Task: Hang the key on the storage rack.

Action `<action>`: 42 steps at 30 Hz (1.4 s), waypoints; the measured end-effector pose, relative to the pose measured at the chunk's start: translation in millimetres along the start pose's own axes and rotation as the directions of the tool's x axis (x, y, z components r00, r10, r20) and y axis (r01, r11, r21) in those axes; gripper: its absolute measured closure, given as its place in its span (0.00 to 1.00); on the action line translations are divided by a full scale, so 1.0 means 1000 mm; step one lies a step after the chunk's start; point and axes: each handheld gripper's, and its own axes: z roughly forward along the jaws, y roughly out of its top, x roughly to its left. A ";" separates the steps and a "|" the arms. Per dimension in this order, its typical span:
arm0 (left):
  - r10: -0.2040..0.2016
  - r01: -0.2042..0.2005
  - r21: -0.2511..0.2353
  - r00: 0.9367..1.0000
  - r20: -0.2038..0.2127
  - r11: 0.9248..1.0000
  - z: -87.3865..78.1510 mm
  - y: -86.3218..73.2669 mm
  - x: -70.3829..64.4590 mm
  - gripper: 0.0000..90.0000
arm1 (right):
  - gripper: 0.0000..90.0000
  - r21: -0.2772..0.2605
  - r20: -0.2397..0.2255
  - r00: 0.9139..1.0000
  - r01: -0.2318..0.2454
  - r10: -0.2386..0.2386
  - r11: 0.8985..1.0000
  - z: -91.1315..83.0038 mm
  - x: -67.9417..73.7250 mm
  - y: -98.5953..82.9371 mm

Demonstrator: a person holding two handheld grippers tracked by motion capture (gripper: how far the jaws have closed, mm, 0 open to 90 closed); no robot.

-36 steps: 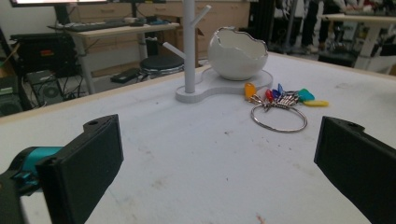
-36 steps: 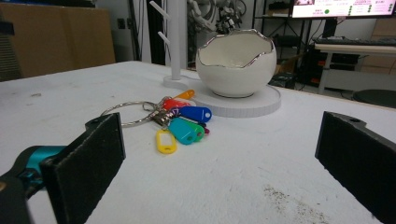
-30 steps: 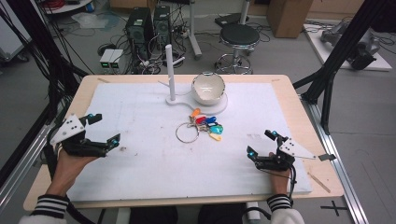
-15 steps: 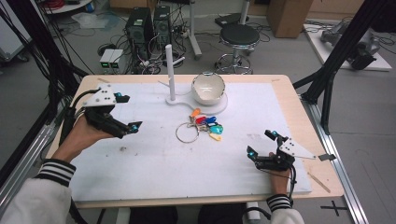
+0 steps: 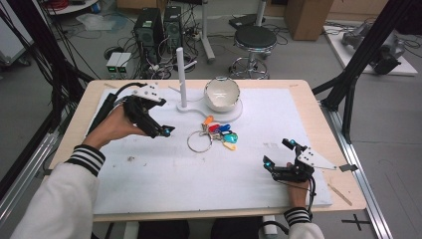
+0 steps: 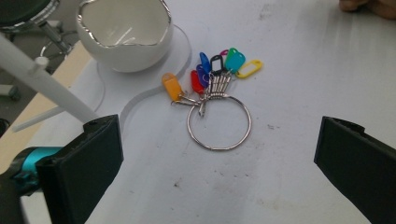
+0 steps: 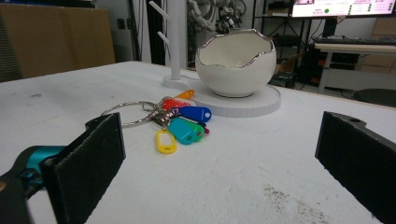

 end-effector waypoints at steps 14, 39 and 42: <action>0.039 -0.053 0.151 0.995 0.097 0.987 0.065 0.017 -0.006 0.02 | 0.01 0.000 -0.001 1.000 0.001 -0.001 1.000 0.000 0.000 0.000; 0.066 -0.128 0.402 0.984 0.164 0.907 0.145 0.017 -0.026 0.02 | 0.01 0.004 -0.001 1.000 0.002 -0.002 1.000 0.000 0.001 0.000; 0.064 -0.133 0.425 0.983 0.173 0.895 0.150 0.017 -0.027 0.04 | 0.01 0.004 -0.001 1.000 0.001 -0.001 1.000 0.000 0.001 0.000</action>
